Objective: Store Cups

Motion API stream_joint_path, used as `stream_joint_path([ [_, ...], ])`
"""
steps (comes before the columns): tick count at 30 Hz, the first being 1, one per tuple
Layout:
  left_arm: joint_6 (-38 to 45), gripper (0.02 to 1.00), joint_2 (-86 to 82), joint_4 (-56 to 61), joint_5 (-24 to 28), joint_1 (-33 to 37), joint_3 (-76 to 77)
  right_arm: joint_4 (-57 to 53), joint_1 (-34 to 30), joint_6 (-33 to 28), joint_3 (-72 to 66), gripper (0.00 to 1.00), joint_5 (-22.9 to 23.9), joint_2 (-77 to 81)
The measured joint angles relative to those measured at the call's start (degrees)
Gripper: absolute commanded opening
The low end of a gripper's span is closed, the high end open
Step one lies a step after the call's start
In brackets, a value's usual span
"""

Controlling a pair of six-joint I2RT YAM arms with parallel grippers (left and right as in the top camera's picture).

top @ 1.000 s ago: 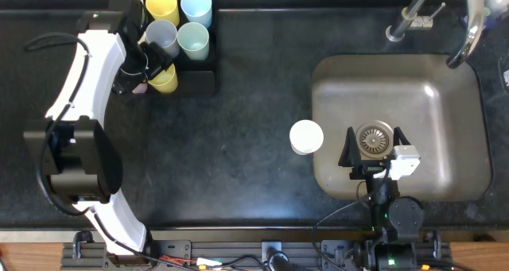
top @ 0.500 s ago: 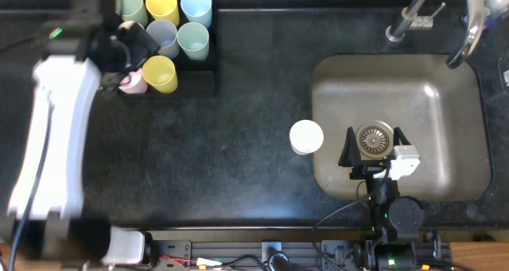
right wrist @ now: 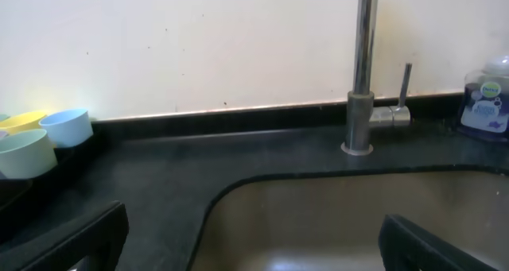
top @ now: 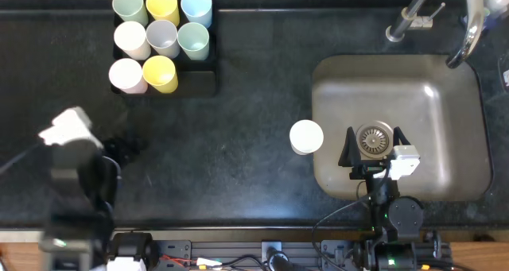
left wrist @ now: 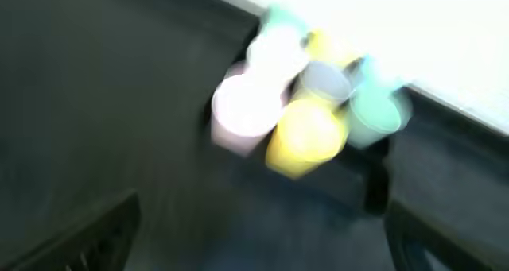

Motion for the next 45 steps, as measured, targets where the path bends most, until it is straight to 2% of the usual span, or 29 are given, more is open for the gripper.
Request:
stream_joint_path([
  [1, 5.22, 1.000, -3.82, 10.08, 1.36, 0.00, -5.75, 0.04, 0.00, 0.04, 0.02, 0.998, 0.00, 0.02],
  [4, 15.08, 0.998, -12.85, 30.58, 4.26, 0.00, -17.07, 0.02, 0.02, 0.02, 0.02, 0.998, -0.02, 0.00],
  [8, 21.49, 0.998, -20.63, 42.25, 6.51, 0.00, -25.20, 0.02, 0.00, 0.02, 0.02, 0.998, 0.00, 0.02],
  [15, 25.24, 0.998, -30.10, 38.23, 8.09, 0.00, -34.36, 0.02, 0.00, 0.02, 0.00, 0.998, -0.02, 0.00],
  [23, 25.90, 0.998, -30.38, 25.31, 9.38, 0.00, -35.89, 0.04, 0.00, 0.02, 0.02, 0.996, -0.02, 0.02],
  [45, 25.99, 0.998, -30.45, 25.33, 9.77, 0.00, -35.89, 0.04, 0.00, 0.00, 0.00, 0.996, -0.02, 0.00],
])
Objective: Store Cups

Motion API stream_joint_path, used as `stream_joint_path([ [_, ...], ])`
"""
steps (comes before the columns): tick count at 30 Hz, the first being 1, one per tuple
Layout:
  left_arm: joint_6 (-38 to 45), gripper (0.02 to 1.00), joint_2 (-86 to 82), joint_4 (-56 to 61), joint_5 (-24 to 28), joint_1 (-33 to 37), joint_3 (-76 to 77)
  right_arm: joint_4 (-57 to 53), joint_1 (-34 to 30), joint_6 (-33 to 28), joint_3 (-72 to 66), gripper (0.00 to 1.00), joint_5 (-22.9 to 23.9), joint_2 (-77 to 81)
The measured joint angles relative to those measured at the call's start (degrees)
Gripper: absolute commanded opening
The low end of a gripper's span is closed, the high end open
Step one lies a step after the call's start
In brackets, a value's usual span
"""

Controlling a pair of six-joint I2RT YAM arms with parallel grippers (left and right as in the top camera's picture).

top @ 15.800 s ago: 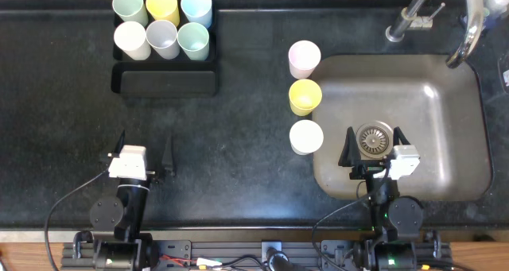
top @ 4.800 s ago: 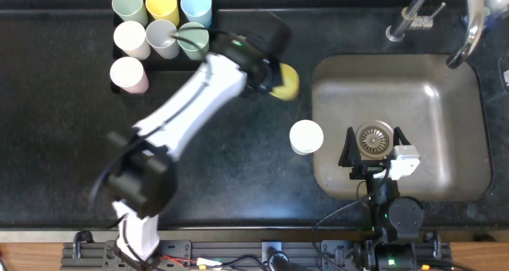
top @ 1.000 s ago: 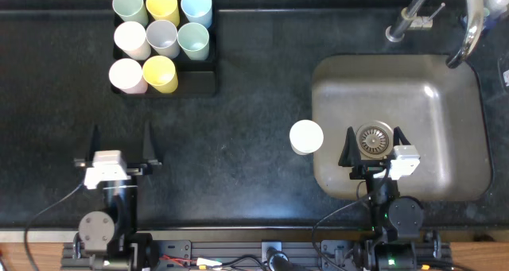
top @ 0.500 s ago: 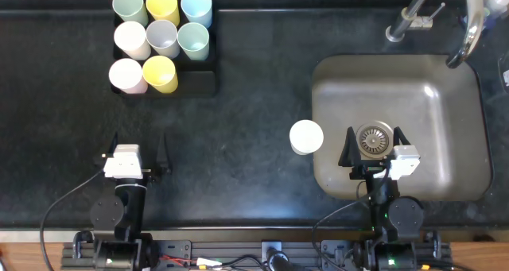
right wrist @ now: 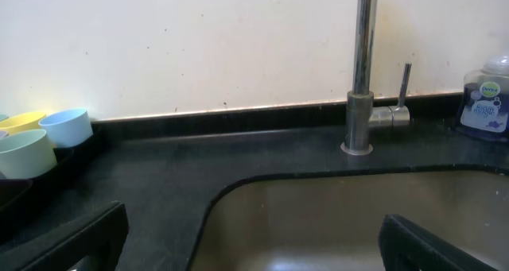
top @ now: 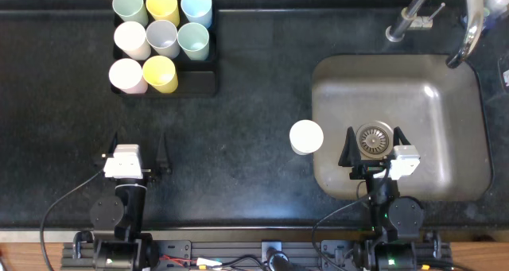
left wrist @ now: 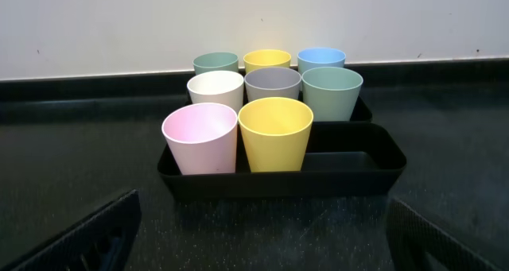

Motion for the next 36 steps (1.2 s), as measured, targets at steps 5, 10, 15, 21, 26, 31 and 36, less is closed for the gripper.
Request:
stream_joint_path([
  [5, 0.00, 0.998, 0.00, 0.00, 0.00, 0.00, 0.00, -0.04, 0.00, 0.02, 0.00, 0.998, 0.00, 0.00],
  [10, 0.00, 0.998, 0.00, 0.00, 0.02, 0.00, 0.00, 0.00, 0.00, 0.00, 0.00, 0.998, -0.02, 0.00],
  [15, 0.00, 0.998, 0.00, 0.00, 0.02, 0.00, 0.00, -0.02, 0.00, 0.02, 0.00, 0.998, 0.00, 0.00],
  [21, 0.00, 1.000, 0.00, 0.00, 0.00, 0.00, 0.00, -0.04, 0.00, 0.02, 0.07, 0.998, 0.00, 0.00],
  [26, 0.00, 0.998, -0.04, -0.02, 0.07, 0.00, 0.00, -21.07, 0.00, 0.00, 14.08, 0.996, 0.02, 4.55],
  [31, 0.00, 1.000, -0.07, 0.00, 0.24, 0.00, -0.02, -35.47, 0.00, -0.04, 41.20, 0.996, -0.22, 20.52],
  [36, 0.00, 0.998, -0.13, 0.04, 0.44, 0.00, -0.02, -51.58, 0.00, -0.13, 64.32, 0.998, -0.87, 43.52],
])
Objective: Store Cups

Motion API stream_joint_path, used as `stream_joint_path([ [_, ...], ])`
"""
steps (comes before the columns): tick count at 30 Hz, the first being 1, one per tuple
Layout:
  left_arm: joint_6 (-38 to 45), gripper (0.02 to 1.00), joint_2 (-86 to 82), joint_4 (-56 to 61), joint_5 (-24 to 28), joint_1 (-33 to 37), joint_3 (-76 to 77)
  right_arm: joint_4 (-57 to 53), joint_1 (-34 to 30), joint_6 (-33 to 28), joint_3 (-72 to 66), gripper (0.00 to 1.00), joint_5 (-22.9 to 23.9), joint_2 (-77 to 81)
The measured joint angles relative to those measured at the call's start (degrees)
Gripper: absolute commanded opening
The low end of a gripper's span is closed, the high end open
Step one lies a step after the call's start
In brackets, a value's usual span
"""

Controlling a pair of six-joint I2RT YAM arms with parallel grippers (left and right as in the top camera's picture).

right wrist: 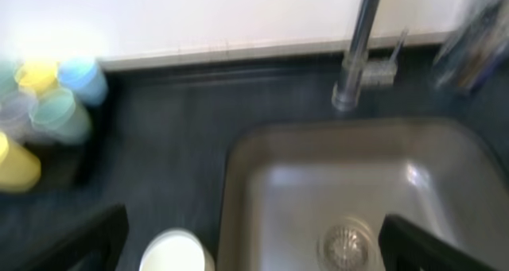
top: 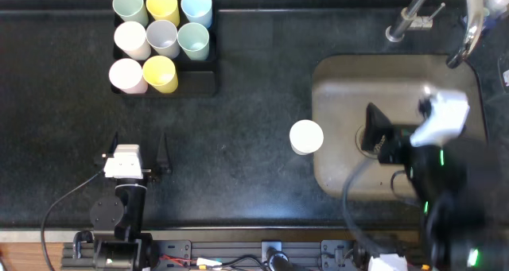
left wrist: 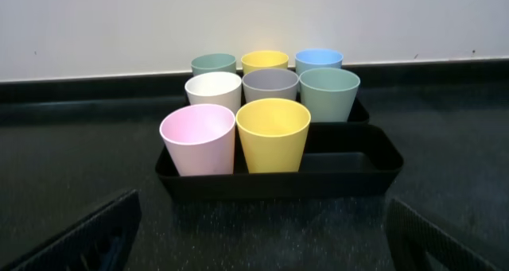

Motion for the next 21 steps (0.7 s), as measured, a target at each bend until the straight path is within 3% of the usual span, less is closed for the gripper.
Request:
stream_joint_path([
  [4, 0.00, 1.000, -0.07, -0.04, 0.00, 0.00, -0.02, -10.64, 1.84, -0.04, 8.22, 0.996, 0.94, 15.30],
  [9, 0.02, 0.998, -0.07, -0.04, -0.02, 0.00, -0.02, -20.92, 9.44, -4.33, 8.59, 0.998, 3.45, 25.57],
  [21, 0.00, 1.000, -0.07, -0.04, -0.02, 0.00, -0.02, -21.64, 11.21, -21.14, 8.61, 0.996, 2.78, 46.47],
])
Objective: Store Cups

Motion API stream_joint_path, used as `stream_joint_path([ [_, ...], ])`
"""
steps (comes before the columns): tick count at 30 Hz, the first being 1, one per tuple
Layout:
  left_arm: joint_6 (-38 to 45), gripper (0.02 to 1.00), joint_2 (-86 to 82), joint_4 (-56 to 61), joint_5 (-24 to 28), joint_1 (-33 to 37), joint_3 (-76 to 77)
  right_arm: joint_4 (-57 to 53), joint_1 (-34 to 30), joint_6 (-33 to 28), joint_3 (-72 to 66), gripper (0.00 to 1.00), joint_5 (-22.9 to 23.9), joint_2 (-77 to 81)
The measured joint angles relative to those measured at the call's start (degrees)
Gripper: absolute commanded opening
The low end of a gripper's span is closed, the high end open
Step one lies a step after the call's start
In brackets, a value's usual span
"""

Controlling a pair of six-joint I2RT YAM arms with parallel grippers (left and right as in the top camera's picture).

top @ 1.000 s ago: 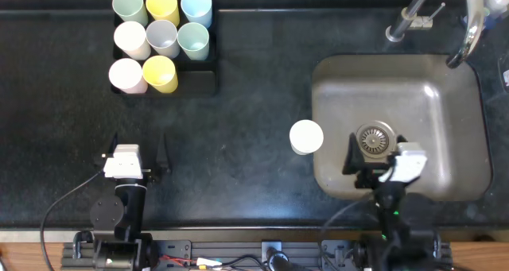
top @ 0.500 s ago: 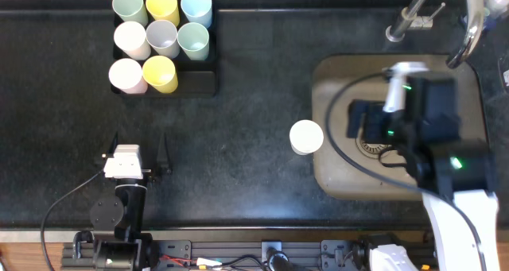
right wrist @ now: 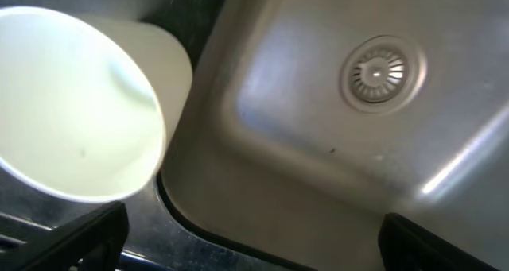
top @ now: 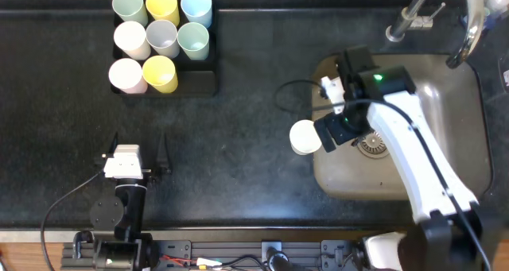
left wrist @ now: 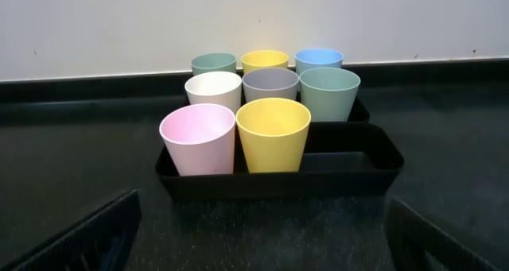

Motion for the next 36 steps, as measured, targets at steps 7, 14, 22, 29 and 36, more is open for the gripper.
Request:
stream_joint_path([
  [7, 0.00, 0.998, 0.00, 0.00, 0.00, 0.00, 0.00, 0.39, 0.74, -2.56, 3.28, 0.998, -2.91, 3.58],
  [14, 0.00, 0.998, 0.00, 0.00, 0.02, 0.00, 0.00, 0.28, 0.83, -2.89, 8.35, 1.000, -6.16, 6.73],
  [22, 0.00, 0.998, 0.00, 0.00, 0.02, 0.00, 0.00, 1.03, 1.07, -3.13, 8.35, 0.974, -6.29, 11.45],
  [29, 0.02, 0.998, 0.00, 0.00, 0.02, 0.00, 0.00, 1.01, 1.07, -3.37, 8.35, 0.814, -5.57, 12.70],
  [36, 0.02, 1.000, 0.00, 0.00, 0.02, 0.00, 0.00, 1.05, 1.07, -3.65, 8.35, 0.042, -4.81, 12.81],
])
